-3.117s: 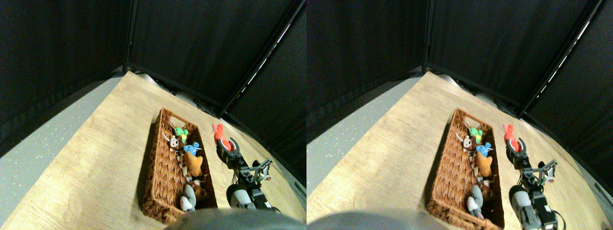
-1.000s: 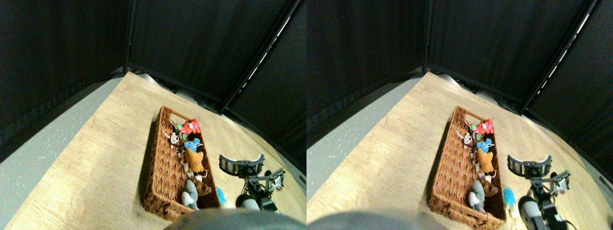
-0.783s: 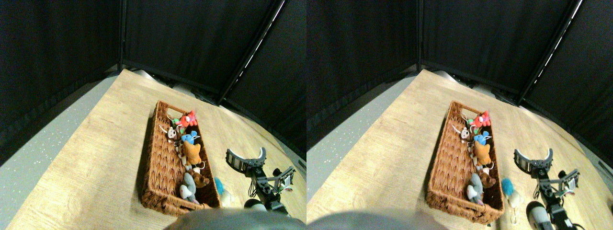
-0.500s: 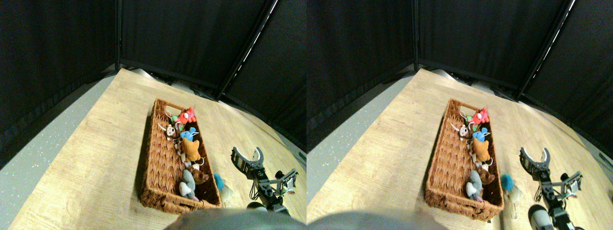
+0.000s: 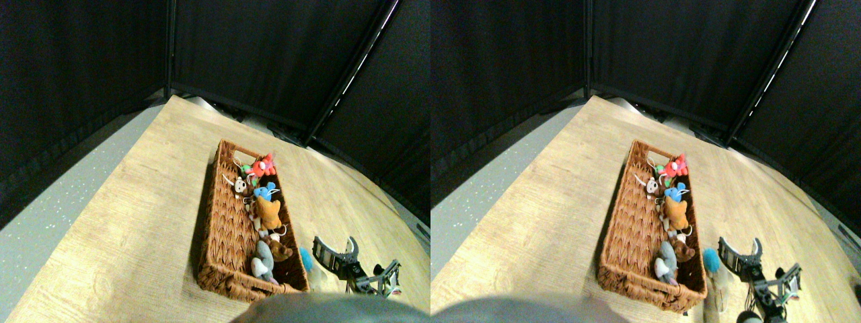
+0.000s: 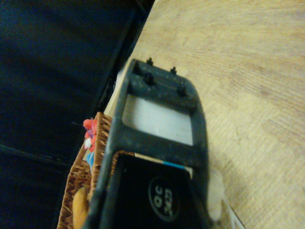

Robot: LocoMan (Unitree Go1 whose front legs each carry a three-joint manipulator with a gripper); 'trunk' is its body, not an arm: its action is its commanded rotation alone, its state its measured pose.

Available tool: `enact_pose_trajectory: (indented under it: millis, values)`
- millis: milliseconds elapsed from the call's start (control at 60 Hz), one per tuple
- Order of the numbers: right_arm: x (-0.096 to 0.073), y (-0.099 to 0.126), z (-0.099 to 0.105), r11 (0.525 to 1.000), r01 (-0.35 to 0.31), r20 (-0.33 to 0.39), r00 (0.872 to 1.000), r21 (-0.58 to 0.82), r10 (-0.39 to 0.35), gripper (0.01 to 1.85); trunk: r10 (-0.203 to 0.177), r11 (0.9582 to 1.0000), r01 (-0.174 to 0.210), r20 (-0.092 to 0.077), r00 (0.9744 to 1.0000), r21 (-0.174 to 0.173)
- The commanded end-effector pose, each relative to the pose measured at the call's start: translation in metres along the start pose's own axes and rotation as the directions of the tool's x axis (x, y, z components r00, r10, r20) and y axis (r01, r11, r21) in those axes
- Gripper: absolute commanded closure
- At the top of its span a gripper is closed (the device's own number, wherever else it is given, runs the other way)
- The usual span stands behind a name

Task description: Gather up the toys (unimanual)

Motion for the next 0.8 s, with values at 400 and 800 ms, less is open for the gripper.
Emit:
enact_pose_trajectory:
  millis: [400,800]
  values:
    - [-0.016,-0.027,-0.005,0.995,0.081,-0.114,0.991,0.052,-0.075,1.0,0.021,0.9993,-0.021,-0.024,0.9995,-0.031]
    - [-0.013,-0.047,-0.013,0.983,0.178,-0.185,0.968,0.044,-0.167,0.99,0.028,0.9988,-0.029,-0.028,0.9992,-0.039]
